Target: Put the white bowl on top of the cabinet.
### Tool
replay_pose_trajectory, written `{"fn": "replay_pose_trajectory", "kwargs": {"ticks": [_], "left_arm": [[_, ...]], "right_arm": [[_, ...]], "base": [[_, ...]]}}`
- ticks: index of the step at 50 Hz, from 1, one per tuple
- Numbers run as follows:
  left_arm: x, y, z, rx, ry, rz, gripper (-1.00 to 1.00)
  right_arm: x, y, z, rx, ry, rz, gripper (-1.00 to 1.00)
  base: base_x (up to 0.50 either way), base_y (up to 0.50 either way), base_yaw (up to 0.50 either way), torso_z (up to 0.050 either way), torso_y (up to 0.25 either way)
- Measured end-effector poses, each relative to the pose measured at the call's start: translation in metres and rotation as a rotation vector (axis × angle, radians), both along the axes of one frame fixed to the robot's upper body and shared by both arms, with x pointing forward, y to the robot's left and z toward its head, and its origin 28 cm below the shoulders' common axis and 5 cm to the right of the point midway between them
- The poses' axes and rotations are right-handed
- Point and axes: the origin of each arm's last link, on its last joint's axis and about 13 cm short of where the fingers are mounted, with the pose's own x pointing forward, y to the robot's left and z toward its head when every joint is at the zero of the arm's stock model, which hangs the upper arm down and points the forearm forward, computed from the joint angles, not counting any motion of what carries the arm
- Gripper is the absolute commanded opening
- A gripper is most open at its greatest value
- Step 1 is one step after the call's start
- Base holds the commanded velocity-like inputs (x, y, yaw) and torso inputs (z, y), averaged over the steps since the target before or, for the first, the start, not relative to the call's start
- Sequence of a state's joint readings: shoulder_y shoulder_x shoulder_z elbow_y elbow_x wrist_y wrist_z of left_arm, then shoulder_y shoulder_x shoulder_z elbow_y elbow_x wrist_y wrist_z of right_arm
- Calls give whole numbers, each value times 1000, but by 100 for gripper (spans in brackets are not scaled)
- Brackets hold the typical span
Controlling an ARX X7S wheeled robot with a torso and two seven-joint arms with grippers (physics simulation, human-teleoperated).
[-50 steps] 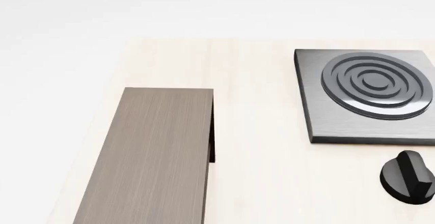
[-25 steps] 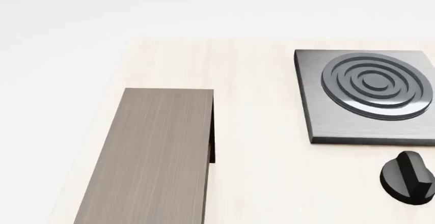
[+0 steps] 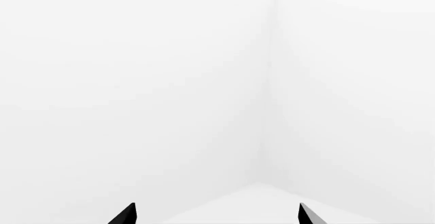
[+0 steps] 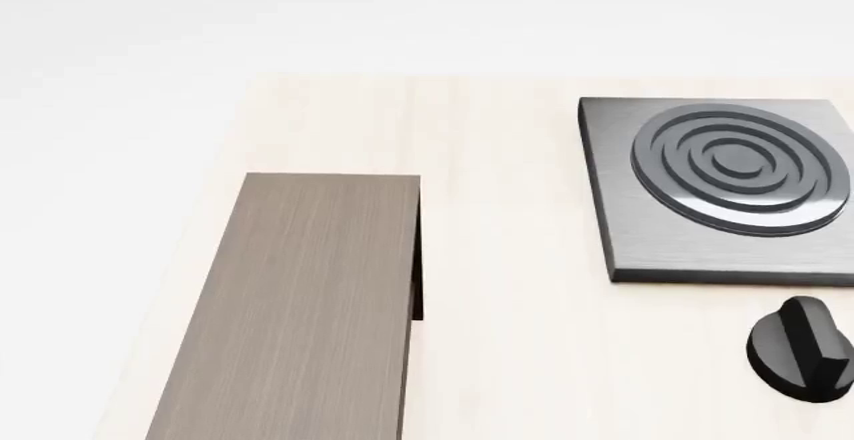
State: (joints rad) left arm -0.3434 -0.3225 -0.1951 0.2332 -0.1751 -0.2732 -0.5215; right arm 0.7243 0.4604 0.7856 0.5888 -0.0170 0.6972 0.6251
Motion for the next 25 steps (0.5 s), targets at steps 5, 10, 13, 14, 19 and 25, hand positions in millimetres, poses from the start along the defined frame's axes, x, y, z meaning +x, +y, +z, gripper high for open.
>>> {"fn": "replay_pose_trajectory", "kwargs": {"ticks": [5,10,13,14,19,25], "left_arm": [[0,0,0,0,0,0,100],[-1,0,0,0,-1,0,100],[-1,0,0,0,-2,0,100],[-1,0,0,0,-2,0,100],[-1,-1,1,-1,-2,0,100],[-1,-1,1,-1,-2,-1,100]], "right_arm": [[-2,0,0,-14,10,-3,-100],[-3,1,1,-22,6,-1,-100],[-4,3,3,-25,-2,3,-100],[-4,4,3,-25,-8,6,-100],[-3,7,8,-30,-33,17,-100],[-1,13,15,-48,-72,46,-100]], "base": [[0,0,0,0,0],[0,0,0,0,0],[0,0,0,0,0],[0,0,0,0,0],[0,0,0,0,0],[0,0,0,0,0]]}}
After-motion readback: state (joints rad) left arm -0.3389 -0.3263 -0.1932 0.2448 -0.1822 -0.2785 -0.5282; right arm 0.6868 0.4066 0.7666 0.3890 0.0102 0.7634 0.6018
